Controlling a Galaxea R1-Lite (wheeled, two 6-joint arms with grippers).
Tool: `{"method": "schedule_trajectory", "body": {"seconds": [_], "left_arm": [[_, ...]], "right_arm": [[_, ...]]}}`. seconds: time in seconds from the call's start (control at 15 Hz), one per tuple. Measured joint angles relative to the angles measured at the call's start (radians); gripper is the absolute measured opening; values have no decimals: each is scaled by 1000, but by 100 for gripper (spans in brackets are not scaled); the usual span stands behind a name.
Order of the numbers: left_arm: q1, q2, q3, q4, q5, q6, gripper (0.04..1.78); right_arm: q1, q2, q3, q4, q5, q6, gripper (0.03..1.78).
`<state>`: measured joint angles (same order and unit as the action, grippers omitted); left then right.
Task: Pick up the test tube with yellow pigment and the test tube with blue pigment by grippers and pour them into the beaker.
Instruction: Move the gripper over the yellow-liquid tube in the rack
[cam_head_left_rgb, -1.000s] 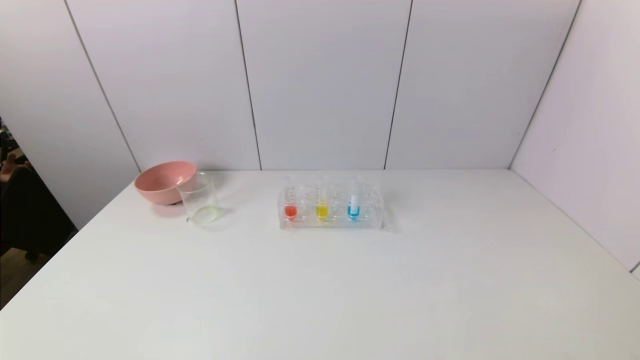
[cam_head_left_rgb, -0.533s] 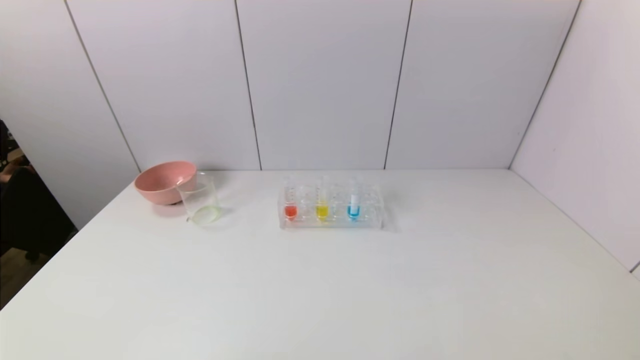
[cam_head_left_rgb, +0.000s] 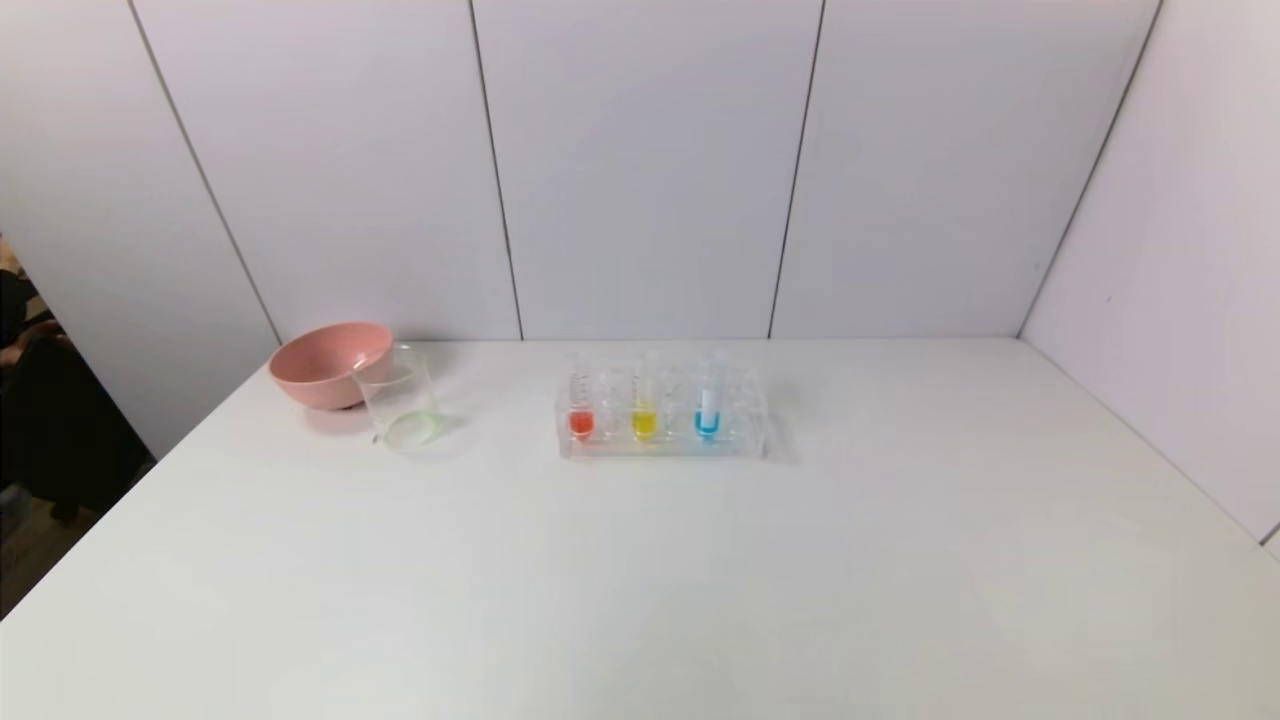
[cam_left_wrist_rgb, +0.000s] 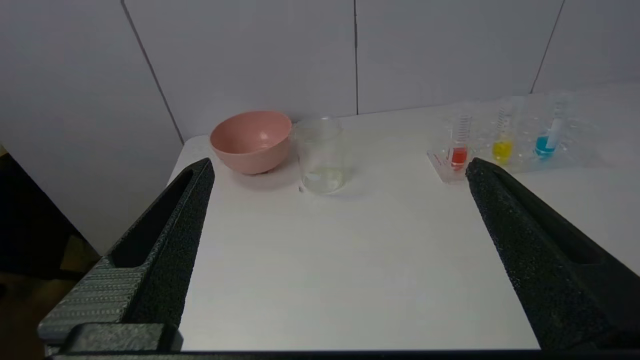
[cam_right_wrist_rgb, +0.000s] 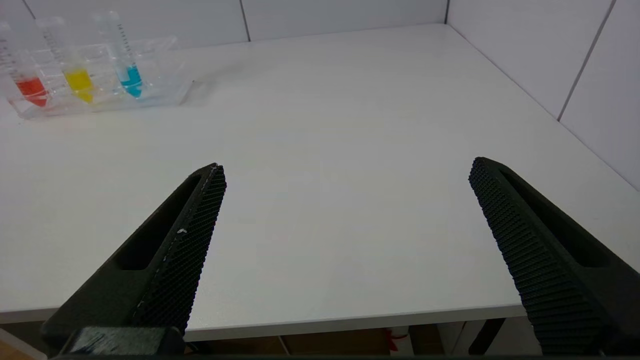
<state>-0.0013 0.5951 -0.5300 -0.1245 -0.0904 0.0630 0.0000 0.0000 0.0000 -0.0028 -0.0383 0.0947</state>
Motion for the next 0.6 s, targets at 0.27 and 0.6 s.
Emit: {"method": "schedule_trajectory", "body": {"seconds": [0.27,0.6], "left_arm": [[-39,280,-89,-200,1,0,176],[-131,583,-111,-475,62,-55,176]], "right_arm": [[0,0,0,0,0,0,177],[-1,0,0,0,0,0,177]]}}
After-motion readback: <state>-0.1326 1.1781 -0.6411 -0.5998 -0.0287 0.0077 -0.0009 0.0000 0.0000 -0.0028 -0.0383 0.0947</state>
